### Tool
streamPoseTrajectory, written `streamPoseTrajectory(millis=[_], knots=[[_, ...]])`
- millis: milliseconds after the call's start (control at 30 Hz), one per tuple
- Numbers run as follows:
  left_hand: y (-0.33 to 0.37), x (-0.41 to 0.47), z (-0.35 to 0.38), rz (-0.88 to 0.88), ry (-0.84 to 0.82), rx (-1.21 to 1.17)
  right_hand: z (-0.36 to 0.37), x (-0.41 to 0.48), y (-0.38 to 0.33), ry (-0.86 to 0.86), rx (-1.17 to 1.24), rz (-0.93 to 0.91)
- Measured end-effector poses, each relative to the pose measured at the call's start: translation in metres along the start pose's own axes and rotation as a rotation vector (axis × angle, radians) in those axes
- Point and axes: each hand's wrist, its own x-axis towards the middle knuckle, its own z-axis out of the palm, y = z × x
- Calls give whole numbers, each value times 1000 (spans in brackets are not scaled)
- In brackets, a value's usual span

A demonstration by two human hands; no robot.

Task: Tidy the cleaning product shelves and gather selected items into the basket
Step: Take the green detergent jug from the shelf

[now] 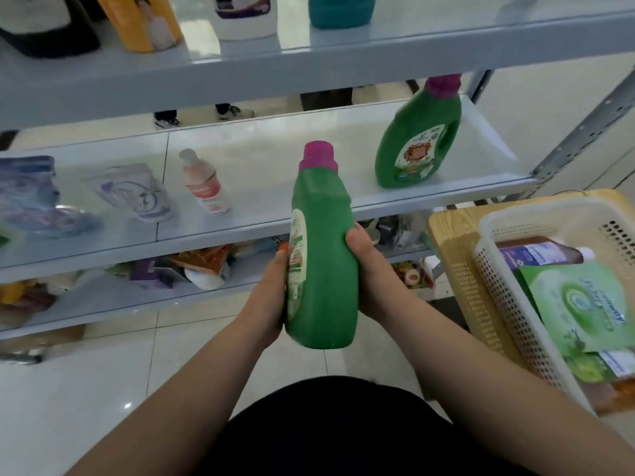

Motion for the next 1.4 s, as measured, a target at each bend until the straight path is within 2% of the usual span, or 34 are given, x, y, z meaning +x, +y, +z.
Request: streamPoseTrajectory(millis=[100,200,333,433,600,667,733,800,900,967,1067,1200,1300,1400], knots=[[9,-4,12,141,-116,37,-9,7,1,66,-137,-37],[19,-3,13,189,-227,114,-19,13,2,66,-213,-33],[23,-1,10,177,-134,68,-33,21,-5,149,-417,-87],[13,-1,8,162,-88,-40,-35,24,-11,124,-616,-120],[5,-1,1,196,65,-68,-29,24,-6,100,-799,-206],[8,-2,-14,193,66,-163,-31,25,-10,104,-913,-233],[9,-3,-33,168,36,-253,-32,25,-14,114,-870,-133],[10,-6,-51,103,-9,-311,-31,23,-13,104,-685,-37],[6,-7,-70,-20,-31,-328,-25,16,-4,87,-423,-13],[5,-6,-76,-21,-29,-289,-21,12,4,98,-389,-27],[14,-6,-83,57,-30,-150,-13,9,12,121,-497,-62],[28,-11,-96,188,42,159,0,5,18,151,-687,-109],[28,-20,-101,363,127,654,12,5,17,209,-784,-194],[12,-23,-99,665,191,1177,22,3,11,251,-856,-251]])
